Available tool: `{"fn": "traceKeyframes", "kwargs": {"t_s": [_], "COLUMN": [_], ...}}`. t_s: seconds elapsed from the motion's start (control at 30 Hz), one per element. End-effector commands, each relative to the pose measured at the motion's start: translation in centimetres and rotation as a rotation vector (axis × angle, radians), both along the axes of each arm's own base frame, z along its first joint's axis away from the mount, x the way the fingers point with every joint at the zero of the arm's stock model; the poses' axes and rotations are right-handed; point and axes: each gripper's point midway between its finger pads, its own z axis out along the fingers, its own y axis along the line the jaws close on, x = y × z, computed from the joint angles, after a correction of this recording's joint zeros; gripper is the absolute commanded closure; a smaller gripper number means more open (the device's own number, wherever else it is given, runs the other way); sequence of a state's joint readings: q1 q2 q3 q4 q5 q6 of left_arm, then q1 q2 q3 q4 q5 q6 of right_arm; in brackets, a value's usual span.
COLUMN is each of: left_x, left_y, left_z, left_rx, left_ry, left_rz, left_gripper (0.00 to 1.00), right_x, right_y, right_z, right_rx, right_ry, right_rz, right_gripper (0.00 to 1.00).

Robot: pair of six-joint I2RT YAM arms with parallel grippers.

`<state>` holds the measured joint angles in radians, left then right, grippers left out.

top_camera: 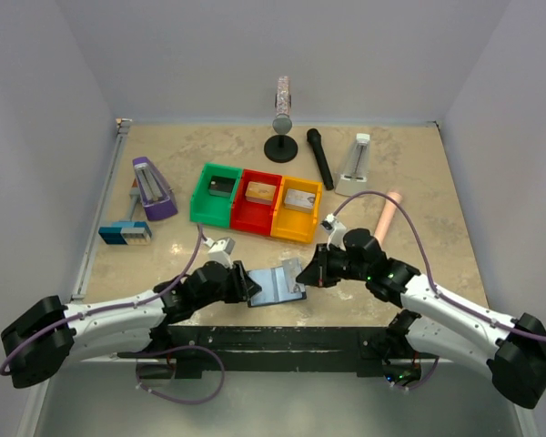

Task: Take the credit cards out of the card holder
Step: Remove the credit card from the card holder, then place the credit card at the center of the board.

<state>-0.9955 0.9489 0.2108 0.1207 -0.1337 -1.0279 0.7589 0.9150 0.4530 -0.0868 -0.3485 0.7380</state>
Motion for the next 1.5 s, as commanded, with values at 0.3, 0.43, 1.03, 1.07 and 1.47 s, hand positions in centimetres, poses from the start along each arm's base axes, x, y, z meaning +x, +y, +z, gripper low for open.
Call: {"fn": "traceKeyframes", "kwargs": {"t_s": [0.3, 0.43, 1.03, 1.07, 1.47], "left_x": [0.8, 0.6, -4.0, -4.1, -6.9], "left_y": [0.0, 0.4, -2.5, -2.8, -3.9], "left_z": [3.6, 3.8, 14.2, 13.9, 15.7], "left_rx": [-0.032, -0.082, -0.443, -0.424, -0.54], "left_ry": [-0.069, -0.084, -0.45, -0.429, -0.473], "left_rz": [0.015, 0.029, -0.371, -0.391, -0.566], "left_gripper": [0.54, 0.54, 0.34, 0.35, 0.38], "right_x": [0.3, -1.6, -7.2, -7.3, -8.7], "right_y": [-3.8, -2.3, 2.8, 3.0, 3.7], "right_z": [1.5, 3.0, 6.0, 6.0, 7.3], "right_rx": [-0.146, -0.087, 0.133, 0.137, 0.196], "right_ry": [-0.089, -0.094, -0.057, -0.051, -0.033], "right_rz": [0.011, 0.187, 0.549, 0.556, 0.651], "right_gripper": [1.0, 1.0, 1.0, 1.0, 1.0]}}
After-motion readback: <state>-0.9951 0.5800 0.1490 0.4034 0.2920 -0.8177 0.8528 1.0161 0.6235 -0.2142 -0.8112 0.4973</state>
